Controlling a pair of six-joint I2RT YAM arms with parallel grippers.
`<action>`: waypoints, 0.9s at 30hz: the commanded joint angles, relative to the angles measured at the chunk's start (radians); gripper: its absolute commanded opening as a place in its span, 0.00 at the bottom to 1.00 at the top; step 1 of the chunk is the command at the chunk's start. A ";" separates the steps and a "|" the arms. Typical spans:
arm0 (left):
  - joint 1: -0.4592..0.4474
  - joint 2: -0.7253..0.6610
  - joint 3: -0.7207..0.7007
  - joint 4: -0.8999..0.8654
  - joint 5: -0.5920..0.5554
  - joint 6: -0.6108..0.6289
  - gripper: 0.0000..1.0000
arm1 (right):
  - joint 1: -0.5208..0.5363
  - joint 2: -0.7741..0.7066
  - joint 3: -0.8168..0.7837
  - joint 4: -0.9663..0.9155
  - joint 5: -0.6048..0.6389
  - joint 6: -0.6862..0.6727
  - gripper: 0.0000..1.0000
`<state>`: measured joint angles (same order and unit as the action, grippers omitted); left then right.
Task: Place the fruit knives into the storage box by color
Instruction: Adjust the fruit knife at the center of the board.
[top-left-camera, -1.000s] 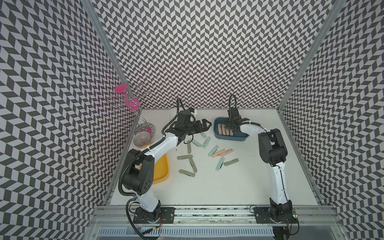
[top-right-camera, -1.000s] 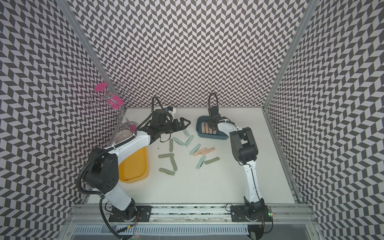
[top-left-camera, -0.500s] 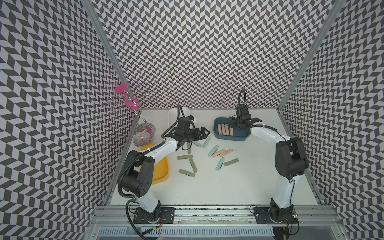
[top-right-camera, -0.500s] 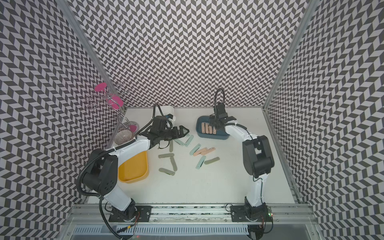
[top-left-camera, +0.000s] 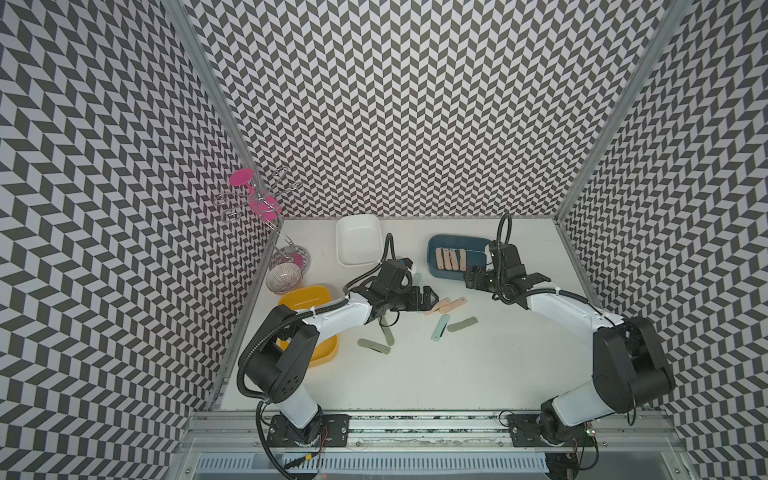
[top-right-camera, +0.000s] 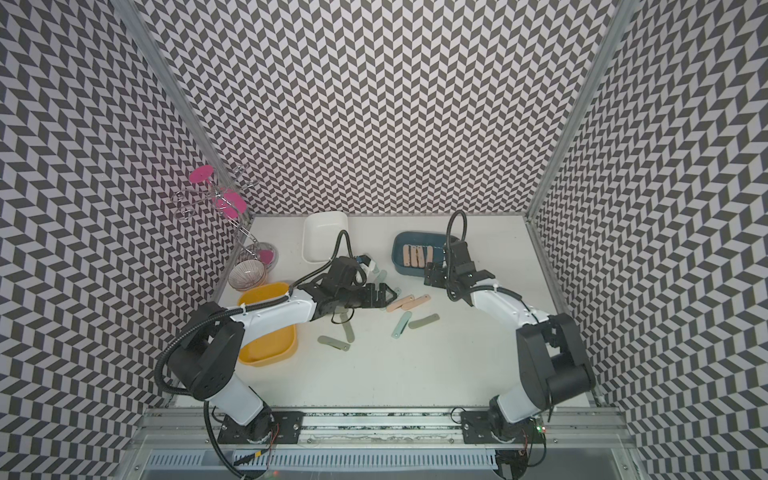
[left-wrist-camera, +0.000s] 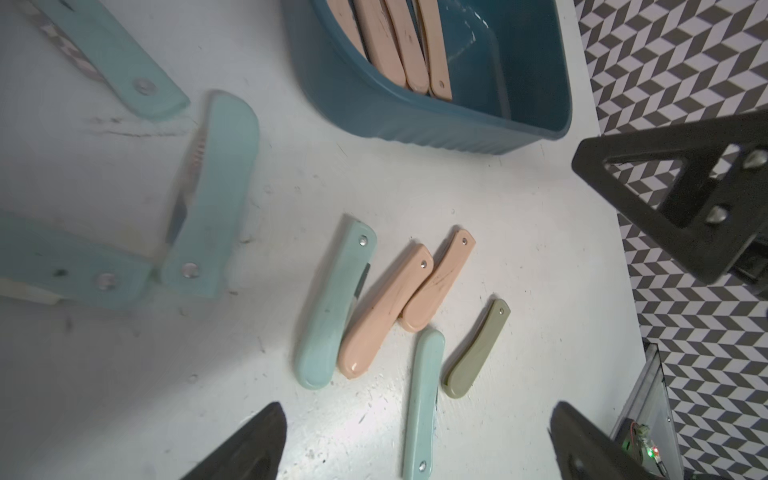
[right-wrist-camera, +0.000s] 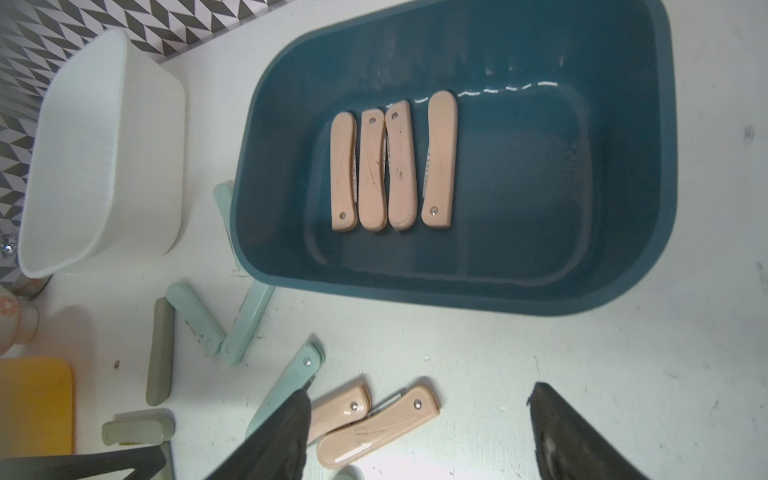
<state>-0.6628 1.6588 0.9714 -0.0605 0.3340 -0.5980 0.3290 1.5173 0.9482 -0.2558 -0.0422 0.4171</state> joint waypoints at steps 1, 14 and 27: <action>-0.036 0.049 0.019 0.047 -0.025 -0.008 0.99 | 0.002 -0.057 -0.029 0.056 -0.006 0.017 0.81; -0.129 0.239 0.123 0.088 -0.036 -0.056 0.99 | -0.024 -0.176 -0.087 -0.032 0.082 0.029 0.83; -0.177 0.360 0.247 0.097 -0.036 -0.063 0.98 | -0.104 -0.280 -0.141 -0.069 0.068 0.018 0.84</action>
<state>-0.8131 1.9888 1.1866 0.0319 0.3008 -0.6514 0.2420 1.2720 0.8181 -0.3340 0.0181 0.4374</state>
